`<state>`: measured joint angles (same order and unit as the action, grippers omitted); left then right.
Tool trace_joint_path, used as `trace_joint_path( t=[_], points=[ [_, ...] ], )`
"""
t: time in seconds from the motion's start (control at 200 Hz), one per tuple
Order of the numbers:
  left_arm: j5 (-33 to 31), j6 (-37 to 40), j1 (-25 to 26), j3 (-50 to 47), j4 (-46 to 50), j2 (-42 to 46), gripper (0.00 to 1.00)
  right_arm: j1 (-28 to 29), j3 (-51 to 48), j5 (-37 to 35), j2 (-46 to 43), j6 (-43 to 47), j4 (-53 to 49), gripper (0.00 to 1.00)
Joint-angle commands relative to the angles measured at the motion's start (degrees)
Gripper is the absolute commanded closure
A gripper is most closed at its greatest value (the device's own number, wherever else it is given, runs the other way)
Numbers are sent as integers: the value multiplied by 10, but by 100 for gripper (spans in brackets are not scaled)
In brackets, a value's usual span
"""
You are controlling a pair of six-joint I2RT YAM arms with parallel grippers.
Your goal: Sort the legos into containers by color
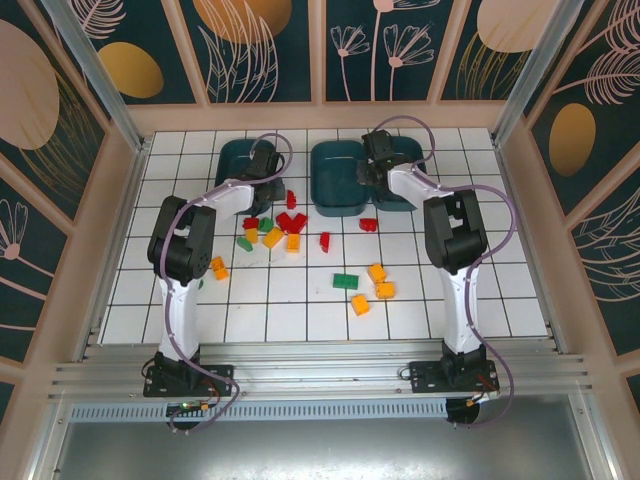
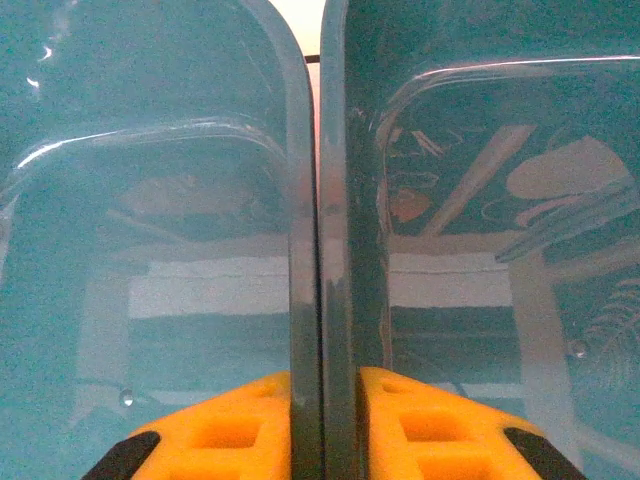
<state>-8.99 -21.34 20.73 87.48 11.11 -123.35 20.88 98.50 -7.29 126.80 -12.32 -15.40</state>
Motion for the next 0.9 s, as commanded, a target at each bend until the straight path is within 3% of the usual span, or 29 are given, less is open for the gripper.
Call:
trace_joint_path(
  t=[0.0, 0.18, 0.285, 0.415, 0.54, 0.896],
  points=[
    [17, 8, 2, 4, 32, 3, 61, 6, 19, 4, -9, -13, -15, 72],
    [50, 4, 3, 9, 39, 52, 48, 4, 19, -2, -43, -17, -26, 58],
    [61, -3, 7, 9, 46, 77, 46, 4, 6, -14, -74, -13, -26, 56],
    [51, -6, 33, 13, 62, 95, 48, 5, -40, -24, -134, -14, -12, 56],
    [43, -19, 56, 19, 70, 81, 56, 4, -113, -28, -199, -25, 10, 57],
    [7, -36, 60, 66, 77, -3, 58, 1, -315, -26, -366, -54, 55, 57]
  ],
)
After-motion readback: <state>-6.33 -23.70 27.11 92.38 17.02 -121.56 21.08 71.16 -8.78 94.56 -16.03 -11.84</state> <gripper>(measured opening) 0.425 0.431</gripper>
